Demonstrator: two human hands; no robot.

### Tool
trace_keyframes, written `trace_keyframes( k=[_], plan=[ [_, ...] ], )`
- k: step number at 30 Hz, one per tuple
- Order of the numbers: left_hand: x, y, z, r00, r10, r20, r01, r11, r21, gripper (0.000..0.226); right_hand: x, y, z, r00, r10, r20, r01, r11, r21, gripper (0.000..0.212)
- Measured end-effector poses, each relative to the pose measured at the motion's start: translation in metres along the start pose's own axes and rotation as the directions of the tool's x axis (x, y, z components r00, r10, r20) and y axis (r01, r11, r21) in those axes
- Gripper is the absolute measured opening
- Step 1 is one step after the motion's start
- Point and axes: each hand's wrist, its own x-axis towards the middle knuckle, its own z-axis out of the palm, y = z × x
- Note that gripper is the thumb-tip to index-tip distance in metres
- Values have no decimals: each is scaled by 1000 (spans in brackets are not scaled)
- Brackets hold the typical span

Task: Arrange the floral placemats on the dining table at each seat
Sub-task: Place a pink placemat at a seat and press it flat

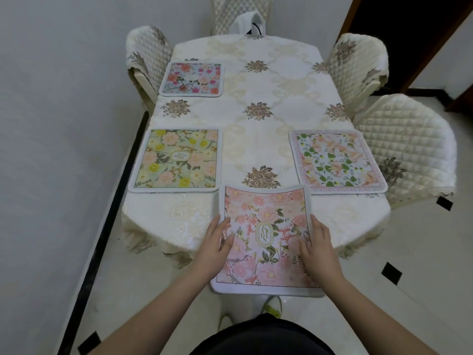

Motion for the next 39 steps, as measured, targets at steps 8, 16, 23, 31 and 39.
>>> trace_keyframes(
  k=[8,16,23,31,39],
  plan=[
    [9,1,-7,973,-230,30,224,900,-373,69,8,4,-15,985,132,116,-144,984,103,59],
    [10,1,-11,970,-240,49,242,913,-327,70,-8,0,-14,991,106,79,-117,980,159,60],
    [8,11,-27,992,-127,-12,118,949,-292,70,-26,-9,-25,995,103,-1,-99,963,251,66],
    [1,45,-32,999,-23,47,39,930,-364,65,-65,-8,-54,965,231,-122,-169,909,382,64],
    [0,90,6,980,7,197,56,949,-311,64,-108,26,-89,907,347,-237,-180,831,527,59]
  ],
)
